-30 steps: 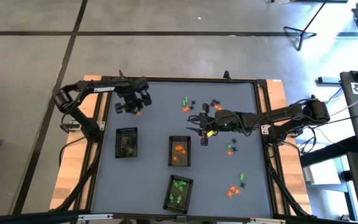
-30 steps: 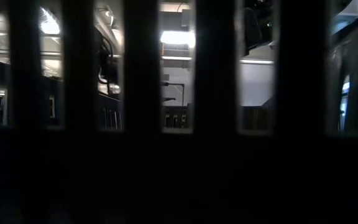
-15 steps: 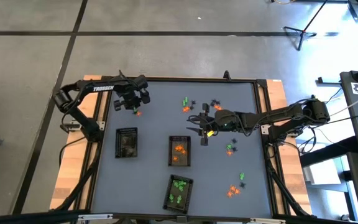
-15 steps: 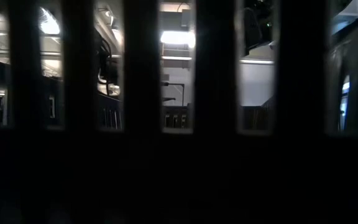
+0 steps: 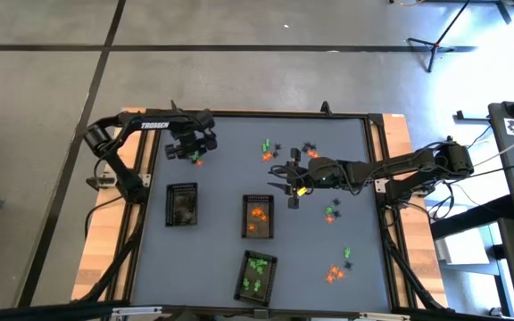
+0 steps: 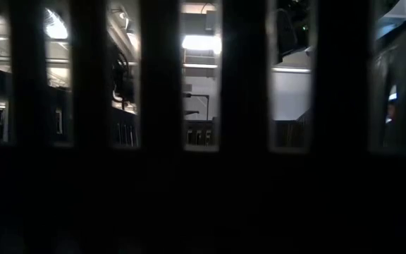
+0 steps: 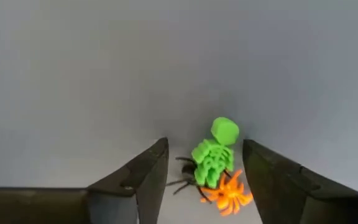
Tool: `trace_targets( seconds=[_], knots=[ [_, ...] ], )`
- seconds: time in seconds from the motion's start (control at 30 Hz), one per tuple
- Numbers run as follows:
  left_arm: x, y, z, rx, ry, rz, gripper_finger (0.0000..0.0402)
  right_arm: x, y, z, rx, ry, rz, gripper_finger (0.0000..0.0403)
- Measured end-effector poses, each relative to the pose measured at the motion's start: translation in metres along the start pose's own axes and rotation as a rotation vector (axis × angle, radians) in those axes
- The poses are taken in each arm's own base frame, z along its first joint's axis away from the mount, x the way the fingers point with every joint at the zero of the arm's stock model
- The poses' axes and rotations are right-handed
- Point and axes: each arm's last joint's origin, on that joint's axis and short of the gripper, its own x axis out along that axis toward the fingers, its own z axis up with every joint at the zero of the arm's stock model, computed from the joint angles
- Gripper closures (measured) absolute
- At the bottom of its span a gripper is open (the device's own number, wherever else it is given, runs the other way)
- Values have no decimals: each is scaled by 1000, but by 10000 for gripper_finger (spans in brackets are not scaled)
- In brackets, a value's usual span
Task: Sort Halloween decoration
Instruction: Put the green toy skeleton into the bottom black basket
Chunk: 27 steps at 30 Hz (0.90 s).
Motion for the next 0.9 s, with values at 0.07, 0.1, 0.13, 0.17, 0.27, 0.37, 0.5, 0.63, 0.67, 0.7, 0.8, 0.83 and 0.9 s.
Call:
trace_targets(
  seconds=[0.07, 0.1, 0.13, 0.17, 0.27, 0.37, 0.5, 0.63, 0.67, 0.7, 0.8, 0.83, 0.9],
  knots=[
    [5, -3, 1, 15, 9, 2, 204, 0, 0, 0, 0, 0, 0, 254],
    [7, -4, 2, 19, 14, 4, 207, 0, 0, 0, 0, 0, 0, 254],
    [8, -4, 2, 21, 15, 4, 211, 0, 0, 0, 0, 0, 0, 254],
    [9, -5, 2, 22, 16, 2, 218, 0, 0, 0, 0, 0, 0, 254],
    [8, -5, 2, 22, 10, -9, 247, 0, 0, 0, 0, 0, 0, 254],
    [8, -6, 3, 23, 5, -15, 289, 0, 0, 0, 0, 0, 0, 254],
    [8, -6, 2, 25, 7, -15, 359, 0, 0, 0, 0, 0, 0, 254],
    [7, -7, 1, 23, 15, -15, 389, 0, 0, 0, 0, 0, 0, 254],
    [6, -7, 2, 24, 17, -17, 386, 0, 0, 0, 0, 0, 0, 254],
    [5, -8, 2, 24, 20, -16, 382, 0, 0, 0, 0, 0, 0, 254],
    [-1, -12, 2, 25, 46, -10, 380, 0, 0, 0, 0, 0, 0, 254],
    [-3, -13, 2, 27, 65, -10, 381, 0, 0, 0, 0, 0, 0, 254],
    [-9, -17, -1, 38, 98, -27, 387, 0, 0, 0, 0, 0, 0, 254]
  ],
)
